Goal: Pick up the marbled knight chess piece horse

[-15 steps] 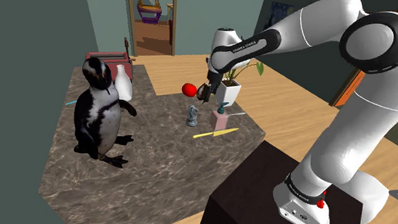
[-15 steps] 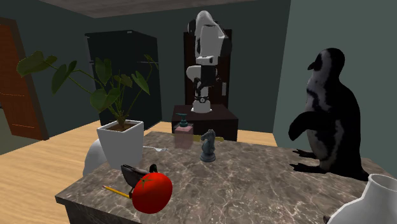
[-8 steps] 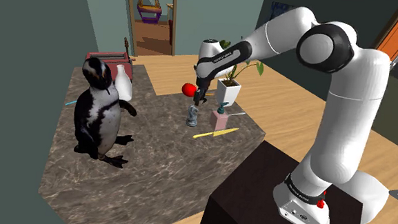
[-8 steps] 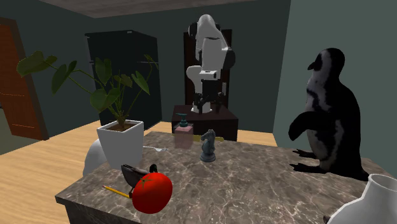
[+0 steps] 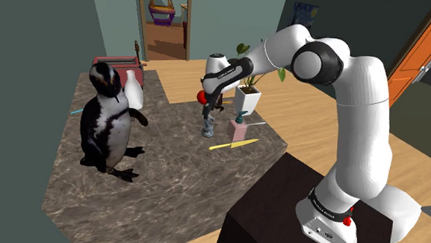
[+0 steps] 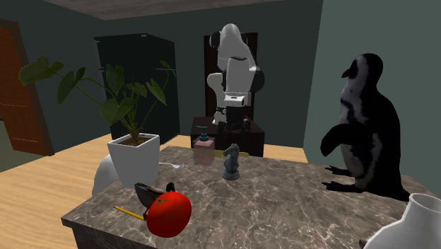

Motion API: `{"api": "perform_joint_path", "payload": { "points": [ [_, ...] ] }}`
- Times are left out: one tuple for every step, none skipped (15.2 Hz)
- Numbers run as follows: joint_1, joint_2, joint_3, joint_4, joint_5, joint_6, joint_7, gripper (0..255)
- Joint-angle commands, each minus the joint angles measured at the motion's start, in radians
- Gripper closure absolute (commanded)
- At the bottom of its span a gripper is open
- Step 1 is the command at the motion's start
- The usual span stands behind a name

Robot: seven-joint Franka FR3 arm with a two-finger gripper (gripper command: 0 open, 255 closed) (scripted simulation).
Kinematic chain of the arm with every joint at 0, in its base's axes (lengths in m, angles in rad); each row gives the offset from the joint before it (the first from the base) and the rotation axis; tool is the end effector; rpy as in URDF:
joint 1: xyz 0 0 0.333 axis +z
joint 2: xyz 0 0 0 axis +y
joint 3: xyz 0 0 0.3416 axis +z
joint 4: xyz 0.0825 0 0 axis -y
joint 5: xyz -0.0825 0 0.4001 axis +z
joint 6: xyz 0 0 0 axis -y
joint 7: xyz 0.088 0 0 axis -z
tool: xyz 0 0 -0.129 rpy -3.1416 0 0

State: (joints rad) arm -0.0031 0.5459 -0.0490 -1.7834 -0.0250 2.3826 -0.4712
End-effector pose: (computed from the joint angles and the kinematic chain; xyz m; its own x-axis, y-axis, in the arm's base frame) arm 0.6890 -0.0339 0.2431 0.9021 0.4307 0.0276 0.4284 -0.9014 0.0630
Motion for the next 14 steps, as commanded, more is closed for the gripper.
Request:
{"api": "perform_joint_path", "payload": {
  "points": [
    [-0.001, 0.021, 0.000, 0.003, 0.000, 0.019, -0.002, 0],
    [-0.001, 0.030, 0.001, 0.002, 0.000, 0.028, -0.001, 0],
    [-0.002, 0.039, 0.001, 0.002, 0.000, 0.037, -0.001, 0],
    [-0.002, 0.048, 0.001, 0.002, 0.001, 0.047, -0.001, 0],
    [-0.002, 0.053, 0.001, 0.002, 0.001, 0.052, -0.001, 0],
    [-0.002, 0.053, 0.001, 0.002, 0.001, 0.052, -0.001, 0],
    [-0.002, 0.053, 0.001, 0.002, 0.001, 0.051, -0.001, 255],
    [-0.002, 0.053, 0.001, 0.003, 0.001, 0.051, -0.001, 255],
    [-0.002, 0.053, 0.001, 0.003, 0.001, 0.051, -0.001, 255],
    [-0.002, 0.053, 0.001, 0.003, 0.001, 0.050, -0.001, 255],
    [-0.002, 0.053, 0.001, 0.003, 0.001, 0.050, -0.001, 255],
    [-0.002, 0.054, 0.001, 0.004, 0.001, 0.050, -0.001, 255],
    [-0.002, 0.053, 0.001, 0.004, 0.001, 0.050, -0.001, 255],
    [-0.002, 0.053, 0.001, 0.004, 0.001, 0.050, -0.001, 255]
  ]
}}
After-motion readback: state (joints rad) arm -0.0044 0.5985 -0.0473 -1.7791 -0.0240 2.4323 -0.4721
